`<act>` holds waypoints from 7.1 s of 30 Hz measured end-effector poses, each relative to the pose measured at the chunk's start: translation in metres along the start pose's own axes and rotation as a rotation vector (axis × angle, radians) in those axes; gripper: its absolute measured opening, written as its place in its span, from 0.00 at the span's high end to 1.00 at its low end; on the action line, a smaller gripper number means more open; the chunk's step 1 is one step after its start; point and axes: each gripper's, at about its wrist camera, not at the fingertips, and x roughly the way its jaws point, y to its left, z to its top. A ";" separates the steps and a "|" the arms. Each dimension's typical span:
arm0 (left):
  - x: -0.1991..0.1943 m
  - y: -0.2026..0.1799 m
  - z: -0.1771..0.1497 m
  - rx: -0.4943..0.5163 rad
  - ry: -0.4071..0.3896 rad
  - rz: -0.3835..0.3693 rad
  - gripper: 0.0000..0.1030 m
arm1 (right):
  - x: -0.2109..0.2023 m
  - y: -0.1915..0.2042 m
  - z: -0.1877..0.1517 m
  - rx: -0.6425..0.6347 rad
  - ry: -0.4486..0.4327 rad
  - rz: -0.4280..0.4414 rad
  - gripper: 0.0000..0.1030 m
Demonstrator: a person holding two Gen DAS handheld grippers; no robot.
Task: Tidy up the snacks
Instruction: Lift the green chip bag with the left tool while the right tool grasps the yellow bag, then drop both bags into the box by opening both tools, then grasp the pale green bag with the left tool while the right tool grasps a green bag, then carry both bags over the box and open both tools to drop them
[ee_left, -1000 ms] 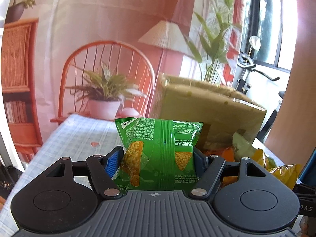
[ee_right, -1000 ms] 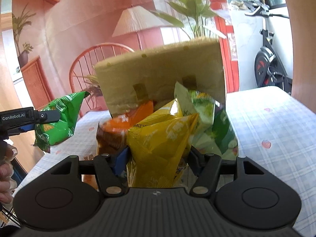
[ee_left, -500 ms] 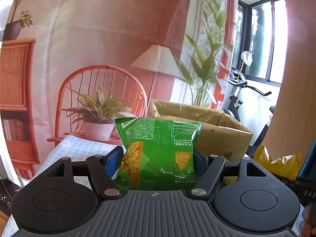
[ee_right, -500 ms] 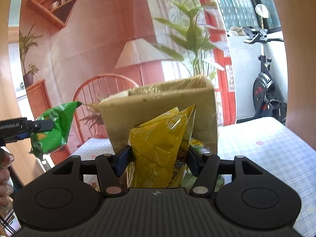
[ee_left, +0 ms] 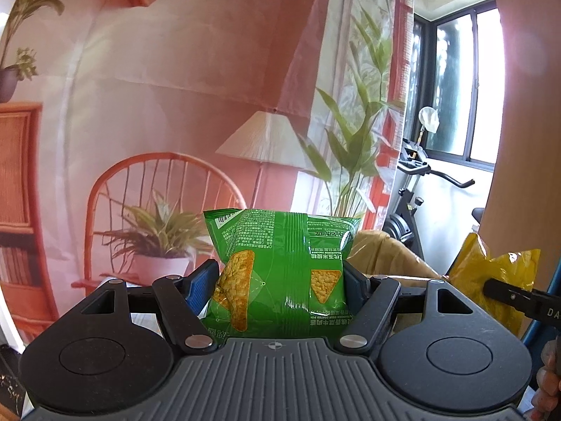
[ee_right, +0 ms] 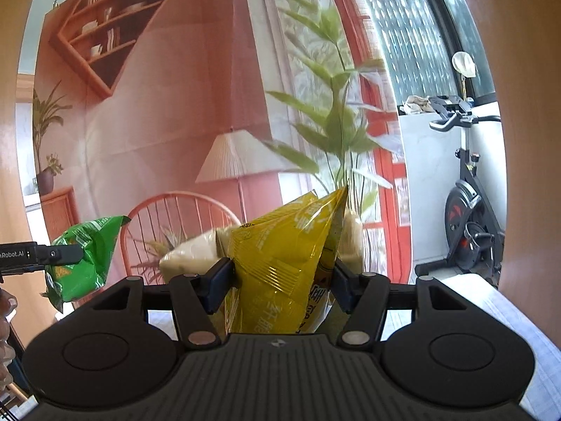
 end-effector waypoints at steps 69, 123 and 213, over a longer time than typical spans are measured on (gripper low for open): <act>0.142 -0.028 0.035 0.030 0.262 -0.083 0.19 | 0.124 -0.022 0.022 0.060 0.199 0.017 0.32; 0.180 -0.107 -0.074 0.018 0.519 -0.312 0.20 | 0.058 -0.043 -0.103 -0.022 0.407 -0.046 0.16; 0.218 -0.031 0.088 -0.082 0.234 -0.297 0.43 | 0.207 0.041 0.050 -0.519 0.183 0.186 0.48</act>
